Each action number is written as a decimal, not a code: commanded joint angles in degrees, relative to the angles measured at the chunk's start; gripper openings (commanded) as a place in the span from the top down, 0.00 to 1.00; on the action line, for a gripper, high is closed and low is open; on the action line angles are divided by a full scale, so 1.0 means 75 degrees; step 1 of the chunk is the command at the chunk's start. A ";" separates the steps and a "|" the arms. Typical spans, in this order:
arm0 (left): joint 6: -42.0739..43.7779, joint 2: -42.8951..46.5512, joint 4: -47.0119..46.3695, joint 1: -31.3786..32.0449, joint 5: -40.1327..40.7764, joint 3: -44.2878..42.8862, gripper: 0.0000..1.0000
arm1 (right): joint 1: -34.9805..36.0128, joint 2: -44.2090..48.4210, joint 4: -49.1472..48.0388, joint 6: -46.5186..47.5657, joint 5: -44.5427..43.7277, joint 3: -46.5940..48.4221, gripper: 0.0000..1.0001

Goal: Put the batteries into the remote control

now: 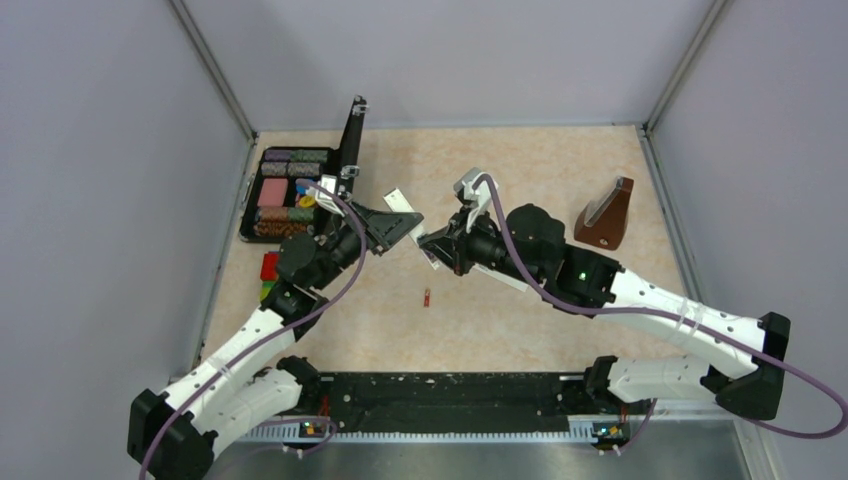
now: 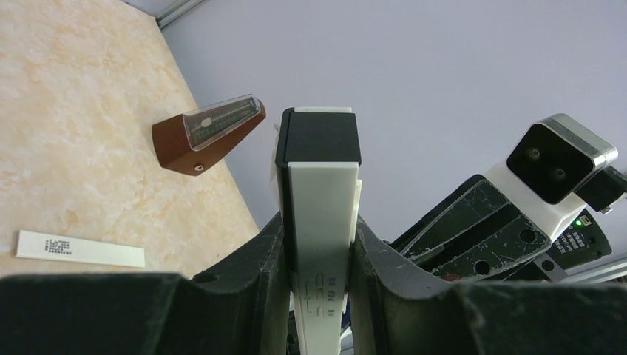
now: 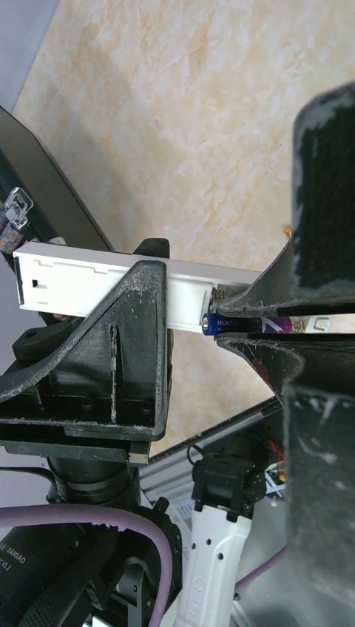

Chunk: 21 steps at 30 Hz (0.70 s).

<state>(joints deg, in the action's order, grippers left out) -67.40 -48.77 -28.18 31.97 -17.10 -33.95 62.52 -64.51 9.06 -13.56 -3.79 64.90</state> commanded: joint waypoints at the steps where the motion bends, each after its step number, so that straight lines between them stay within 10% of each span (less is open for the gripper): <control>1: -0.0245 -0.0010 -0.0842 -0.0008 -0.0068 -0.0049 1.00 | 0.0116 -0.0083 0.0385 -0.0020 -0.0038 0.0238 0.99; 21: -0.0002 0.0138 -0.0589 -0.0019 0.0089 0.0085 1.00 | 0.0122 -0.0158 0.0868 -0.0275 -0.0204 0.1034 0.70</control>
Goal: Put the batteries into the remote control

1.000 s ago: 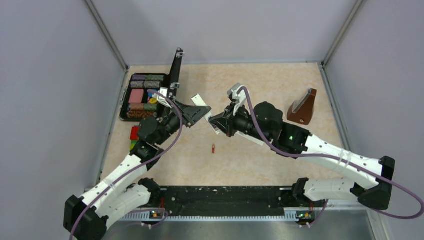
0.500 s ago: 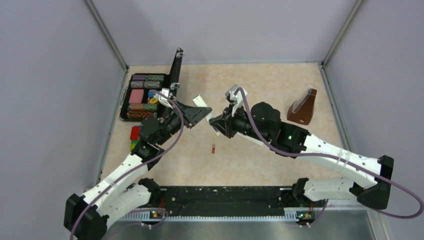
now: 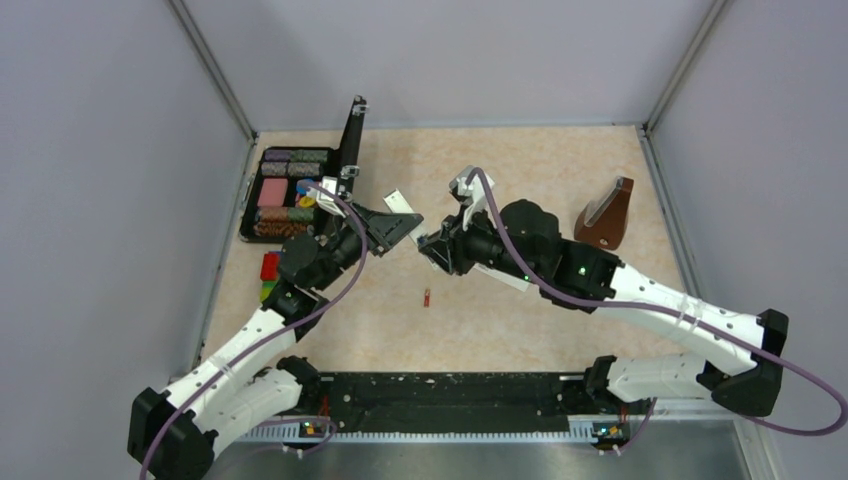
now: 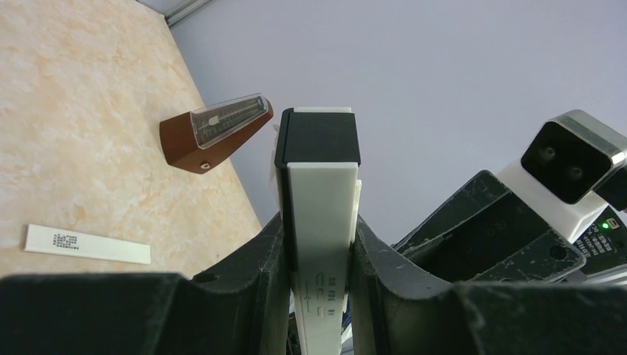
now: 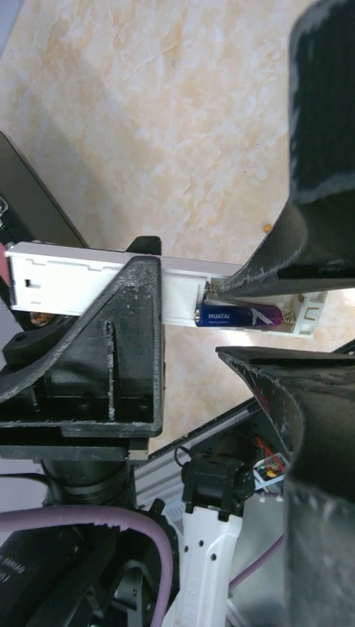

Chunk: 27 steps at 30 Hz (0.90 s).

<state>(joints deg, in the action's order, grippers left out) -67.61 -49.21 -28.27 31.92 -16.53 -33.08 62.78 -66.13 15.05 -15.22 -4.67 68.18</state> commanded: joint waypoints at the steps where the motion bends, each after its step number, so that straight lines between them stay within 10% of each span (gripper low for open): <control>1: 0.0030 0.0188 -0.0584 -0.0010 0.0021 -0.0026 1.00 | 0.0082 0.0067 0.0115 -0.0063 -0.0106 0.0653 0.66; 14: 0.0261 0.0246 -0.0800 -0.0006 0.0174 -0.0052 1.00 | 0.0077 0.1217 0.0909 -0.1612 -0.1889 0.0567 0.03; 19: 0.0238 0.0266 -0.1325 -0.0006 0.0295 0.0115 1.00 | 0.0063 0.0880 0.1990 -0.4005 -0.1745 0.0781 0.01; 27: 0.0369 0.0315 -0.1697 -0.0003 0.0439 0.0181 1.00 | -0.0140 0.0860 0.0045 -0.6483 -0.0382 -0.0454 0.01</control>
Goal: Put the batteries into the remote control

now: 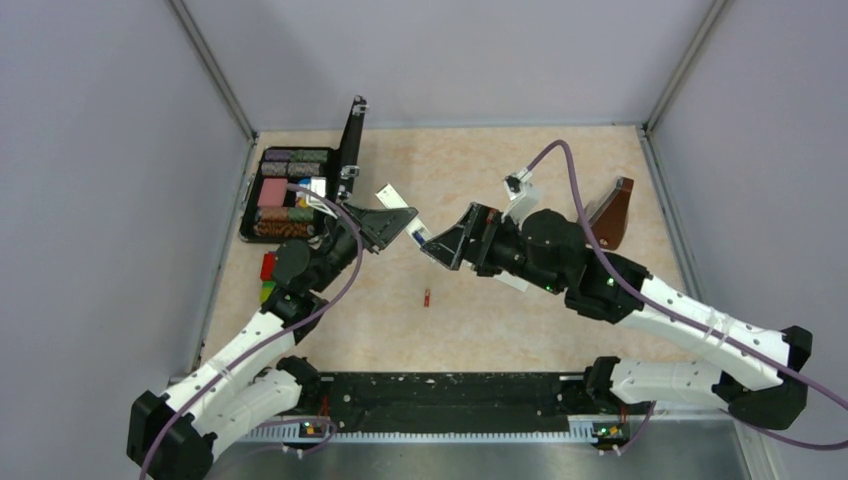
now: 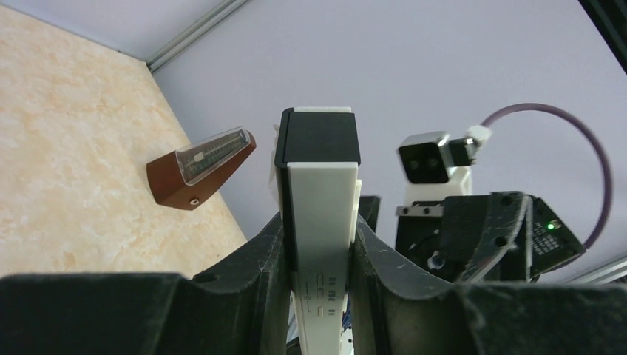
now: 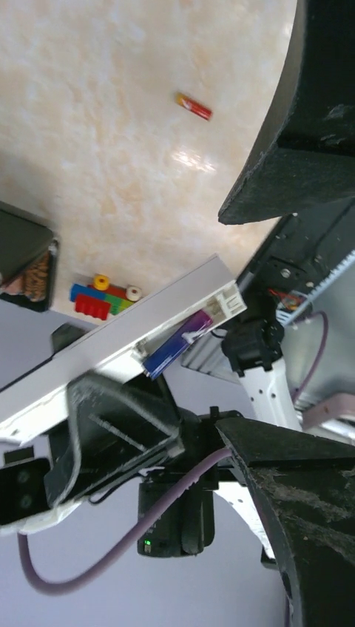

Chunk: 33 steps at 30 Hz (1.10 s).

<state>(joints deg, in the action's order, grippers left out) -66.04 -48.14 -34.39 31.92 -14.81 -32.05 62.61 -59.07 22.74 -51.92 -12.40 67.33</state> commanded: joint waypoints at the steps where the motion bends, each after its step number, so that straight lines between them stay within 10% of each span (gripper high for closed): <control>1: 0.0192 0.0174 -0.0877 -0.0002 0.0236 0.0024 1.00 | -0.0134 -0.0125 -0.1123 -0.1783 0.0755 -0.0404 0.01; 20: 0.0145 0.0196 -0.1105 -0.0013 0.0091 0.0197 1.00 | -0.0855 -0.0778 -0.2301 -0.2965 0.1509 -0.0705 0.03; 33: 0.0204 0.0220 -0.0911 -0.0010 0.0082 0.0068 1.00 | -0.0947 -0.0828 -0.2310 -0.3136 0.1610 -0.0942 0.27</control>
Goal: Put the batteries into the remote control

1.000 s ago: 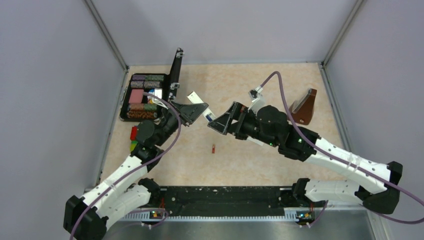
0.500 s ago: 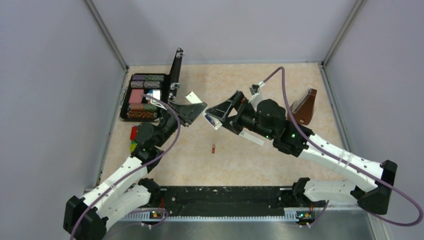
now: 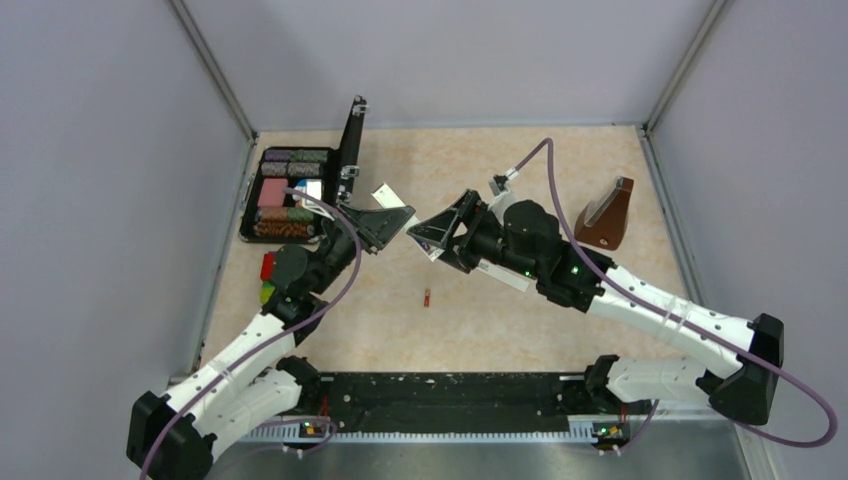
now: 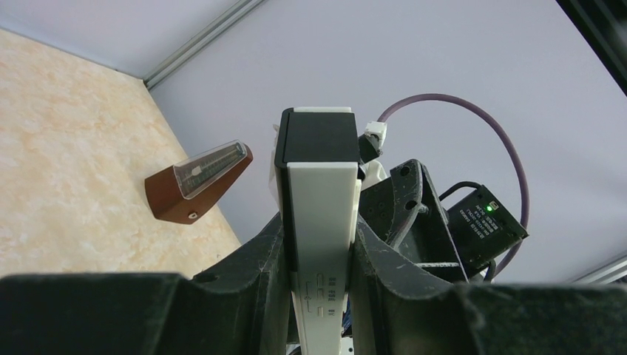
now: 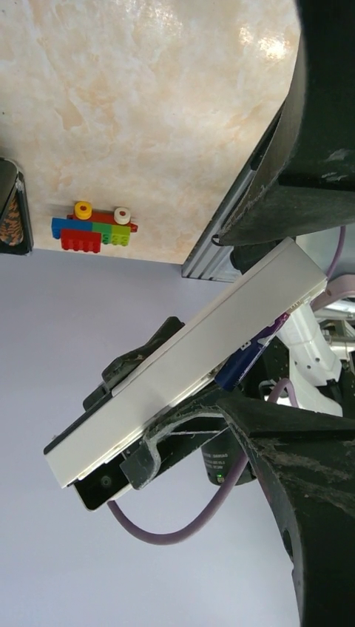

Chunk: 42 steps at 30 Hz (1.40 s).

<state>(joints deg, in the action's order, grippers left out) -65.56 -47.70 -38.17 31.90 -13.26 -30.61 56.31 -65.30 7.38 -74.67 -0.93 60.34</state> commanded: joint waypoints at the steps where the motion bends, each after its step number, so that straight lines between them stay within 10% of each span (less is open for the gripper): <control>1: 0.0140 0.0161 -0.0414 -0.0003 -0.0130 -0.0125 1.00 | -0.0113 -0.0019 -0.0260 -0.0118 0.0255 -0.0021 0.29; 20: -0.0465 0.0103 -0.0118 -0.0003 0.0226 -0.0432 1.00 | -0.0195 0.0053 -0.0483 -0.0133 0.0569 -0.0312 0.53; 32: -0.0462 0.0350 0.1209 -0.0001 0.0570 -0.0817 1.00 | -0.0311 0.0441 -0.0845 0.0559 0.0439 -0.0331 0.12; 42: 0.0963 0.0849 0.3077 -0.0055 0.1284 -0.0696 1.00 | -0.0577 0.1057 0.0006 0.1448 -0.0035 -0.0249 0.04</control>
<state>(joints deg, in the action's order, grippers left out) -64.45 -44.12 -21.04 31.90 -7.42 -34.63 52.58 -60.99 3.55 -68.51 2.74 56.25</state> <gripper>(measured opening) 0.338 0.957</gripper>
